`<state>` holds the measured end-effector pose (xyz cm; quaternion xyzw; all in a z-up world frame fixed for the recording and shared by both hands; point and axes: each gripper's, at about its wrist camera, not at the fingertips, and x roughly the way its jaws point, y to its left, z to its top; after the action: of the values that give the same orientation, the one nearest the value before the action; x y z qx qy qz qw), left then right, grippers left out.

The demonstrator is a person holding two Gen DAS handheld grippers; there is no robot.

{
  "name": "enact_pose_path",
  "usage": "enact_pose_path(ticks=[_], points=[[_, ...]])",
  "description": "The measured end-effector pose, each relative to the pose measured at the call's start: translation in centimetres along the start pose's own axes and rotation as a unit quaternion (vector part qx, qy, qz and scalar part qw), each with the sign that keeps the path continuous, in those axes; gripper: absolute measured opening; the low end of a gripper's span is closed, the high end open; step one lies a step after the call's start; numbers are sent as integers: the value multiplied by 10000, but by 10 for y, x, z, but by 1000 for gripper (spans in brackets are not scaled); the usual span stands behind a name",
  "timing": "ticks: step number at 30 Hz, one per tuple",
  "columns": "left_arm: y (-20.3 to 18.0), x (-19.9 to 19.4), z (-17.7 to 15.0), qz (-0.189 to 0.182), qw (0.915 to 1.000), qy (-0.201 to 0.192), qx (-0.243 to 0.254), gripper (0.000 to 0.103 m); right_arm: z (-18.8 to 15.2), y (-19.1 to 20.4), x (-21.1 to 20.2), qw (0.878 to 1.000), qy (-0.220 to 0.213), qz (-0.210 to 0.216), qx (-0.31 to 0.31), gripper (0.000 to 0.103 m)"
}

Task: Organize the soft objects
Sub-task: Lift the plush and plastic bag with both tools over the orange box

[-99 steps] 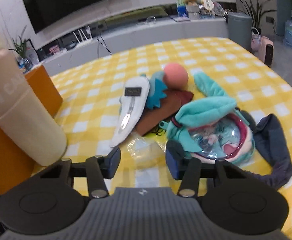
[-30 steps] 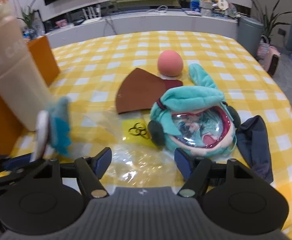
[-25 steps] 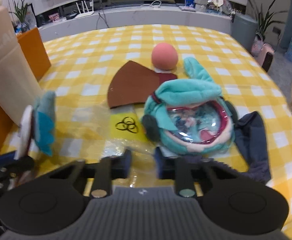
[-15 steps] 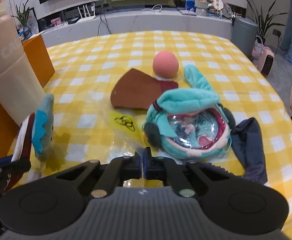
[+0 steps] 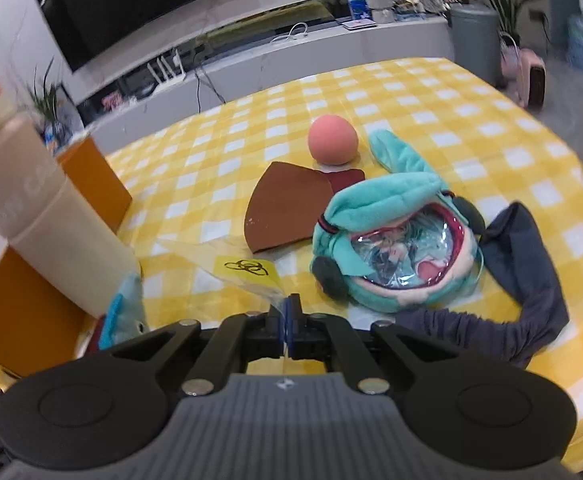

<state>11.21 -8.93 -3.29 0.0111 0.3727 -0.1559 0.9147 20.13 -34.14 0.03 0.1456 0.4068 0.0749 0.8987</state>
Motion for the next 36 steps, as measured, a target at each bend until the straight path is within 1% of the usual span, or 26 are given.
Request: enact_pose_path(ticks=[2, 4, 7, 9, 13, 15, 16, 18, 20, 22, 23, 25, 28, 29, 31, 32, 34, 36], points=[[-3, -5, 7, -147, 9999, 9, -11, 6, -2, -4, -3, 9995, -48, 221, 213, 0], [-4, -12, 15, -254, 9997, -30, -19, 6, -4, -5, -6, 9988, -52, 355, 337, 0], [-7, -25, 32, -362, 9993, -66, 109, 6, -4, 1, -13, 9988, -51, 360, 338, 0], [-7, -32, 46, -532, 9983, -34, 220, 5, 0, 2, -22, 9978, -156, 446, 457, 0], [-7, -40, 79, -879, 9953, -22, 395, 5, 18, 6, -40, 9940, -398, 807, 620, 0], [-5, -39, 100, -1015, 9939, 100, 411, 5, 32, 8, -47, 9926, -443, 930, 639, 0], [-3, -39, 114, -1104, 9929, 186, 400, 5, 40, 9, -50, 9925, -435, 936, 656, 0], [4, -39, 139, -1222, 9916, 261, 346, 5, 59, 14, -55, 9945, -447, 751, 570, 0], [12, -40, 166, -1216, 9917, 224, 348, 5, 83, 22, -57, 9965, -461, 522, 464, 0], [19, -38, 191, -1191, 9918, 191, 424, 5, 106, 27, -53, 9970, -415, 433, 486, 0], [21, -34, 201, -1190, 9917, 240, 417, 5, 119, 32, -49, 9975, -369, 365, 471, 0], [33, -24, 226, -1179, 9916, 505, 138, 5, 143, 45, -41, 9988, -267, 238, 346, 0], [53, -13, 254, -1192, 9893, 805, -249, 5, 173, 66, -22, 9992, -37, 252, 299, 0], [60, -12, 261, -1119, 9897, 849, -258, 5, 181, 69, -16, 9991, 45, 260, 330, 0], [77, -8, 271, -862, 9918, 905, -277, 5, 197, 81, 2, 9987, 273, 266, 323, 0], [87, -6, 274, -766, 9919, 941, -381, 5, 204, 88, 12, 9985, 377, 249, 321, 0], [111, -1, 276, -663, 9893, 1092, -698, 5, 214, 104, 32, 9974, 577, 200, 381, 0], [137, 1, 273, -536, 9879, 1145, -902, 5, 218, 121, 45, 9960, 720, 314, 418, 0]])
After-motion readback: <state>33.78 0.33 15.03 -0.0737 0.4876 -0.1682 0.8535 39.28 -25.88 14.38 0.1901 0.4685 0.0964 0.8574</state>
